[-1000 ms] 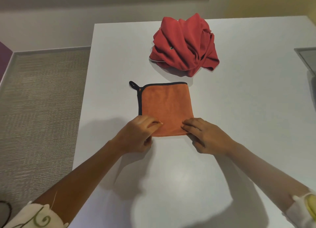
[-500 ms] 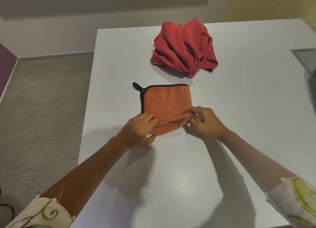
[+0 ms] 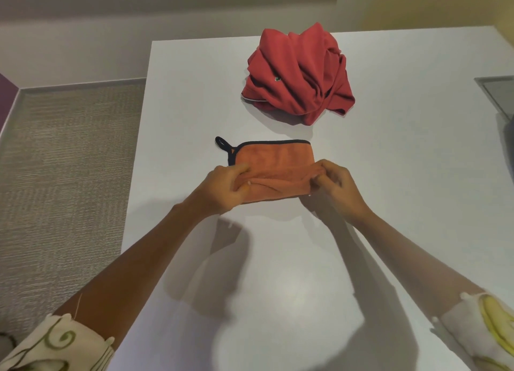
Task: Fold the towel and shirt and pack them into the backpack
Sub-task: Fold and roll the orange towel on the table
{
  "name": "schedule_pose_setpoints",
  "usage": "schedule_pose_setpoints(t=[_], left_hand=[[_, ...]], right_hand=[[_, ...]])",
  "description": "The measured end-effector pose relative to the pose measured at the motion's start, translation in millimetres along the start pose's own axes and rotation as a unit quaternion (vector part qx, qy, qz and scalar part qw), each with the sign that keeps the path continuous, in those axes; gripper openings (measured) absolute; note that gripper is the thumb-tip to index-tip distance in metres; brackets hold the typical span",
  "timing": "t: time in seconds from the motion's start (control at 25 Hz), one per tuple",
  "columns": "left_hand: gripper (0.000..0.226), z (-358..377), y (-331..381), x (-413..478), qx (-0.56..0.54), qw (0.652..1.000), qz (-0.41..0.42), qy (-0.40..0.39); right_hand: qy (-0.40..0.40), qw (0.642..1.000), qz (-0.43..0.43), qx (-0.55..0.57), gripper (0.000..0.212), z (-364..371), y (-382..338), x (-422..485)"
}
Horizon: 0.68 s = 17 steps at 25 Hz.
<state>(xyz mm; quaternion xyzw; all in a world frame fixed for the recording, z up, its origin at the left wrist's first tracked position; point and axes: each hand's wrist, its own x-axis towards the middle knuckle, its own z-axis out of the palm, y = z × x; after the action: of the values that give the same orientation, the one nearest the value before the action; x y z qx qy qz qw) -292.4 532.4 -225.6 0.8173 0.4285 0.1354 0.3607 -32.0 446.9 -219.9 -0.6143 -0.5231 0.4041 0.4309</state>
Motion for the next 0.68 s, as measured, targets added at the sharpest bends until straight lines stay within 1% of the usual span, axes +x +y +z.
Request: schedule_pose_setpoints(t=[0.08, 0.16, 0.2, 0.28, 0.36, 0.4, 0.48, 0.56, 0.64, 0.68], left_hand=[[0.017, -6, 0, 9, -0.129, 0.989, -0.057, 0.037], [0.035, -13, 1, 15, -0.265, 0.956, -0.118, 0.048], [0.044, -16, 1, 17, -0.306, 0.941, -0.136, 0.046], [0.047, -14, -1, 19, -0.334, 0.928, -0.162, 0.036], [0.048, -6, -3, 26, -0.316, 0.927, -0.199, 0.042], [0.052, -2, -4, 29, -0.292, 0.931, -0.212, 0.054], [0.057, 8, -1, 34, -0.223, 0.946, -0.219, 0.091], [0.051, 19, 4, 37, -0.135, 0.958, -0.199, 0.155], [0.039, 27, 13, 38, -0.014, 0.959, -0.193, 0.207], [0.037, 30, 17, 41, 0.051, 0.954, -0.203, 0.217]], right_hand=[[0.033, 0.998, 0.037, 0.026, 0.019, 2, 0, 12], [0.082, 0.992, 0.089, 0.032, 0.022, 2, 2, 25], [0.104, 0.987, 0.115, 0.033, 0.023, 0, 5, 31], [0.126, 0.979, 0.157, 0.026, 0.024, -2, 7, 41], [0.124, 0.977, 0.171, 0.006, 0.025, 1, 9, 48], [0.124, 0.980, 0.157, -0.014, 0.026, 4, 9, 49], [0.147, 0.981, 0.097, -0.075, 0.025, 12, 7, 50], [0.181, 0.974, 0.055, -0.125, 0.025, 20, 4, 51], [0.212, 0.960, 0.061, -0.171, 0.026, 28, 3, 54], [0.223, 0.951, 0.078, -0.198, 0.027, 31, 4, 56]])
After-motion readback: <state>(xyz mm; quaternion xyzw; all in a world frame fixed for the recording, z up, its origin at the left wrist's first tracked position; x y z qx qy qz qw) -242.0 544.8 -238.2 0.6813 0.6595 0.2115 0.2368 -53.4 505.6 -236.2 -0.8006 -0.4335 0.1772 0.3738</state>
